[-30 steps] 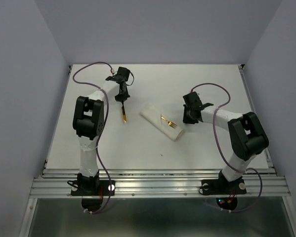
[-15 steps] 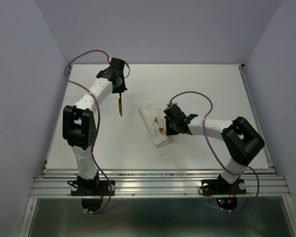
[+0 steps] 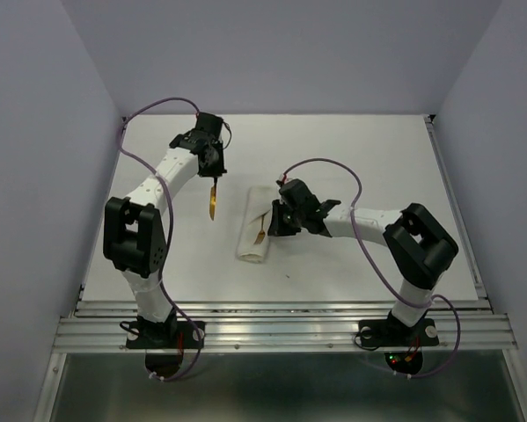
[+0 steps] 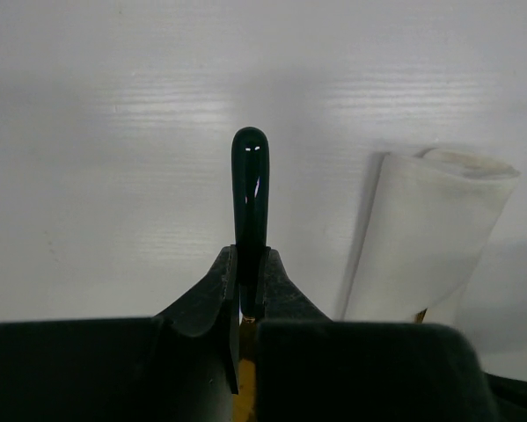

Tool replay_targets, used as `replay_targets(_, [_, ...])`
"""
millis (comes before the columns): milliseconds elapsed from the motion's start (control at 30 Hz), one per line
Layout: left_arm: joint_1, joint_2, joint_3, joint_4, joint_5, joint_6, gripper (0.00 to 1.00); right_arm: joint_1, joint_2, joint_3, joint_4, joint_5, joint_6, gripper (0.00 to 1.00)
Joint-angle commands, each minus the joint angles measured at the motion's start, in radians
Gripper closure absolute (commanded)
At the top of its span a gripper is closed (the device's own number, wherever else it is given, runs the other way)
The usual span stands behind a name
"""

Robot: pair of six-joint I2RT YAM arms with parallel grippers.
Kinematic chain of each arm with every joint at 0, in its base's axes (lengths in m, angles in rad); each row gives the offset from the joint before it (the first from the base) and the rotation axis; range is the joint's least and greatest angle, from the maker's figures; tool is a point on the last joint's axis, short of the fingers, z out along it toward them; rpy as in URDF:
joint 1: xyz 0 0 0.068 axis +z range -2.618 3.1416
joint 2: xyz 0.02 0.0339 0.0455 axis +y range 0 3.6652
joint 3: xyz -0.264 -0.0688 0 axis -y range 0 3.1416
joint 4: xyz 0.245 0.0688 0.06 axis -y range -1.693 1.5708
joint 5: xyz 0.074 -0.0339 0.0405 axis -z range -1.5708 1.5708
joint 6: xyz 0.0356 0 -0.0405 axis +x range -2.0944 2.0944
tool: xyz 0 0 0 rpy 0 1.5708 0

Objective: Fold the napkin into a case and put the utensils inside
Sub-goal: Stuff the knife into the folded napkin.

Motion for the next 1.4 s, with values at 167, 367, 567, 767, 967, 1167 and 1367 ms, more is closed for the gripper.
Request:
replay_targets(167, [-0.105, -0.201, -0.255, 0.032, 0.094, 0.016, 1.0, -0.154, -0.065, 0.043, -0.015, 0.082, -0.041, 0.82])
replay_targets(367, [-0.183, -0.22, -0.376, 0.06, 0.195, -0.036, 1.0, -0.241, 0.068, 0.205, -0.09, 0.071, -0.104, 0.8])
replay_targets(567, [-0.229, -0.24, -0.448, 0.057, 0.248, -0.05, 1.0, -0.242, 0.134, 0.325, -0.115, 0.076, -0.115, 0.8])
replay_targets(767, [-0.243, -0.266, -0.494, 0.057, 0.332, -0.056, 1.0, -0.242, 0.165, 0.377, -0.113, 0.09, -0.125, 0.8])
replay_targets(967, [-0.243, -0.232, -0.479, 0.046, 0.294, -0.067, 1.0, -0.251, 0.306, 0.569, -0.125, 0.062, -0.144, 0.8])
replay_targets(1167, [-0.244, -0.189, -0.468, 0.075, 0.352, -0.067, 1.0, -0.251, 0.446, 0.715, -0.148, 0.054, -0.132, 0.8])
replay_targets(1367, [-0.244, -0.169, -0.448, 0.069, 0.341, -0.068, 1.0, -0.251, 0.507, 0.767, -0.138, 0.002, -0.107, 0.8])
